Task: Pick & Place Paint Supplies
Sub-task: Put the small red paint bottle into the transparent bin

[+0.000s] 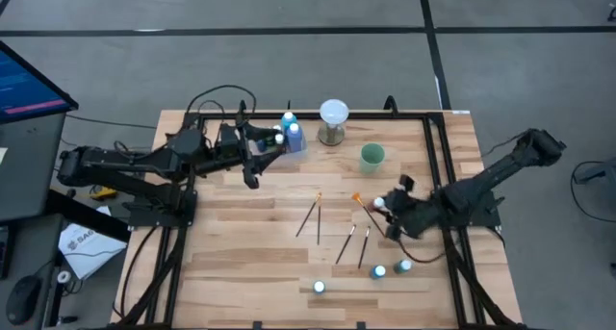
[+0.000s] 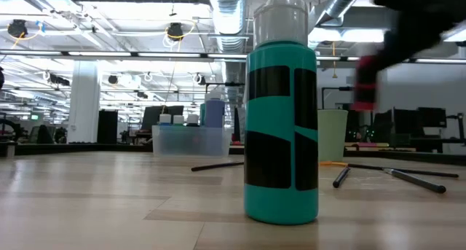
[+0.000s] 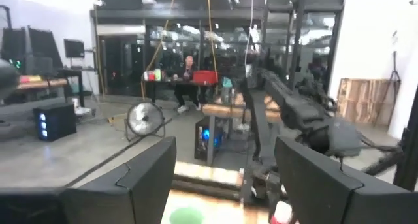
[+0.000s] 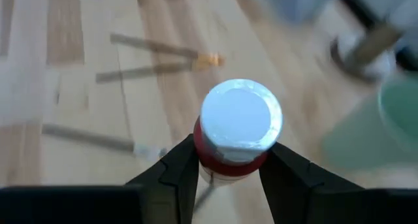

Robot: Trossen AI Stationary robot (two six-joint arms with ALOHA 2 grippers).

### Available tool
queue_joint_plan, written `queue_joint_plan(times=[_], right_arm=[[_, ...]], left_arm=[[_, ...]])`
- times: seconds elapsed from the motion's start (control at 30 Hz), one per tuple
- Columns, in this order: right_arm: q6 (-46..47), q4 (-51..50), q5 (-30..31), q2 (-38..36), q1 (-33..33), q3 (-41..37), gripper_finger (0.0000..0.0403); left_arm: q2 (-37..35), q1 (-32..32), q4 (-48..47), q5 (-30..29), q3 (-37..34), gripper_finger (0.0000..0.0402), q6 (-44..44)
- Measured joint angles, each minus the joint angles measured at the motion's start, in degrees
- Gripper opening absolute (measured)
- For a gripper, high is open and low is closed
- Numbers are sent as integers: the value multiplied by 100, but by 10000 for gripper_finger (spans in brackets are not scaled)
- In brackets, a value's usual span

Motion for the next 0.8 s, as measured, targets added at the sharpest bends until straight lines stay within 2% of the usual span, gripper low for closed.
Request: queue_joint_plan(times=[0.23,0.43,0.6,0.8], right_arm=[[-2322,2299,-1371,526,-1883,15,135],[-3162,3963,-2459,1456,-2968,49,136],[-3488,4124,-2812,2508,-3381,618,138],[-3862,4065,-3104,3574,-3514,1580,138]], left_arm=[[-463,227,-733,1,3,257,0],[-773,303,-1093,0,5,257,0],[-986,301,-1565,0,3,257,0],[-1037,299,-1714,0,3,257,0]])
